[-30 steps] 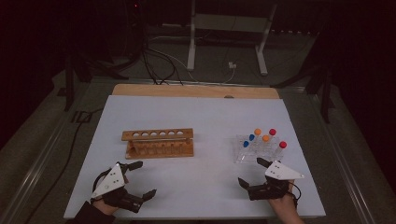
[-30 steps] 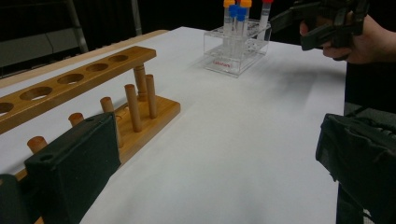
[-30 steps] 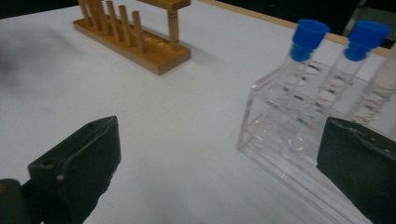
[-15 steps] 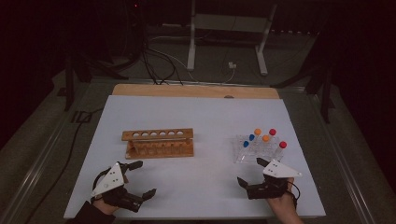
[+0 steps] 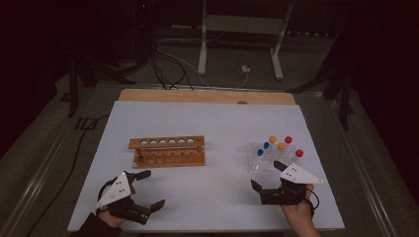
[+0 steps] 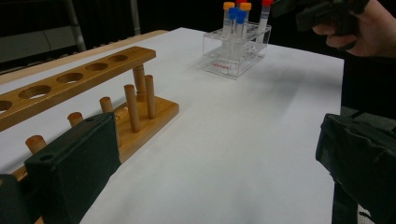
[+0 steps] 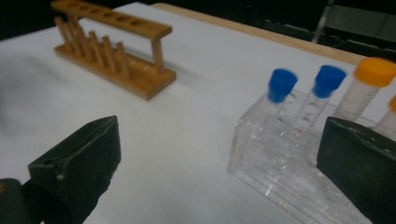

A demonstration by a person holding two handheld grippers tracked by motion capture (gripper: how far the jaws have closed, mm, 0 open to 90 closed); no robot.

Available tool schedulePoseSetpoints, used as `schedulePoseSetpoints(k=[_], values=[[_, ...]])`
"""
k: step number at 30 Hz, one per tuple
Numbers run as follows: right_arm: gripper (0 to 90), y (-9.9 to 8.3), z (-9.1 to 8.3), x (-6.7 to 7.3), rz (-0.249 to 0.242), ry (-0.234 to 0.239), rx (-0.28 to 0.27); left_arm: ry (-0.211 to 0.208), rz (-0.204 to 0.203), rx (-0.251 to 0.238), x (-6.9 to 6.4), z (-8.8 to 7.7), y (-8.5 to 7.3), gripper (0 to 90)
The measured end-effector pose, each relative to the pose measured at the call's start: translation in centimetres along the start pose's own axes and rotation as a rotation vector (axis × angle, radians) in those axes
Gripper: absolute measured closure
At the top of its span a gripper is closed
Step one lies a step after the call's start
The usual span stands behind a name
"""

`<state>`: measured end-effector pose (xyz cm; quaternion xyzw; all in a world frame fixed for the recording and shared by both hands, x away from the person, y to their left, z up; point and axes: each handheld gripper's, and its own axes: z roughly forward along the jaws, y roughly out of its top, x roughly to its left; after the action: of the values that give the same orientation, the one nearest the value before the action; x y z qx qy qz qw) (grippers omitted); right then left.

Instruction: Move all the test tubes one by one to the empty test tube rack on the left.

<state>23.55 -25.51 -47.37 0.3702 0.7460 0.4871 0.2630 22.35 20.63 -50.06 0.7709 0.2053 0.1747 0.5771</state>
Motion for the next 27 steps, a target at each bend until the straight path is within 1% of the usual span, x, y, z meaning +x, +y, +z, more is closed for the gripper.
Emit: schedulePoseSetpoints(k=[1, 2, 3, 4, 7, 8, 9, 10, 13, 15, 16, 17, 18, 19, 20, 21, 23, 24, 27], values=[[0.0, 0.3, 0.0, -0.1, 0.009, -0.020, -0.002, -0.002, -0.001, 0.000, 0.0, 0.0, 0.0, 0.5], [0.0, 0.4, 0.0, -0.3, 0.024, -0.020, -0.002, -0.001, 0.000, 0.000, 0.0, 0.0, 0.0, 0.5], [0.0, 0.4, 0.0, -0.3, 0.024, -0.020, -0.002, -0.001, 0.001, 0.000, 0.0, 0.0, 0.0, 0.5], [0.0, 0.6, 0.2, -0.4, 0.043, -0.027, 0.004, -0.002, 0.000, 0.001, 0.0, 0.0, 0.0, 0.5], [0.0, 0.9, 0.5, -0.5, 0.052, -0.040, 0.015, -0.003, 0.002, 0.003, 0.0, 0.0, 0.0, 0.5], [0.0, 0.9, 0.5, -0.5, 0.052, -0.040, 0.015, -0.002, 0.003, 0.004, 0.0, 0.0, 0.0, 0.5], [0.0, 1.2, 0.7, -0.6, 0.069, -0.030, 0.014, -0.003, 0.003, 0.003, 0.0, 0.0, 0.0, 0.5], [0.0, 1.3, 0.8, -0.6, 0.071, -0.043, 0.016, -0.004, 0.002, 0.003, 0.0, 0.0, 0.0, 0.5], [0.0, 1.7, 1.3, -0.6, 0.083, -0.070, 0.034, -0.002, 0.002, 0.004, 0.0, 0.1, 0.0, 0.5], [0.0, 1.9, 1.4, -0.6, 0.083, -0.075, 0.043, -0.001, 0.002, 0.004, 0.0, 0.1, 0.0, 0.5], [0.0, 2.0, 1.6, -0.6, 0.085, -0.088, 0.055, 0.001, 0.003, 0.008, 0.0, 0.1, 0.0, 0.5], [0.0, 2.1, 1.9, -0.7, 0.095, -0.091, 0.066, 0.004, 0.004, 0.010, 0.0, 0.1, 0.0, 0.5], [4.2, 2.2, 2.1, -0.7, 0.098, -0.089, 0.075, 0.002, 0.003, 0.011, 0.0, 0.1, 0.0, 0.5], [4.2, 2.2, 2.1, -0.7, 0.098, -0.089, 0.075, 0.002, 0.002, 0.011, 0.0, 0.1, 0.0, 0.5], [8.5, 2.3, 2.3, -0.8, 0.112, -0.105, 0.086, 0.004, 0.003, 0.011, 0.0, 0.1, 0.0, 0.5], [10.6, 2.4, 2.5, -0.9, 0.115, -0.109, 0.100, 0.004, 0.003, 0.010, 0.0, 0.0, 0.0, 0.5], [15.7, 2.5, 2.7, -1.0, 0.124, -0.137, 0.112, 0.006, 0.002, 0.008, 0.0, 0.0, 0.0, 0.5], [17.0, 2.6, 2.8, -1.0, 0.129, -0.142, 0.125, 0.004, -0.001, 0.009, 0.0, 0.0, 0.0, 0.5], [27.7, 2.7, 3.2, -1.3, 0.140, -0.158, 0.161, 0.000, 0.000, 0.015, 0.0, 0.1, 0.0, 0.5]])
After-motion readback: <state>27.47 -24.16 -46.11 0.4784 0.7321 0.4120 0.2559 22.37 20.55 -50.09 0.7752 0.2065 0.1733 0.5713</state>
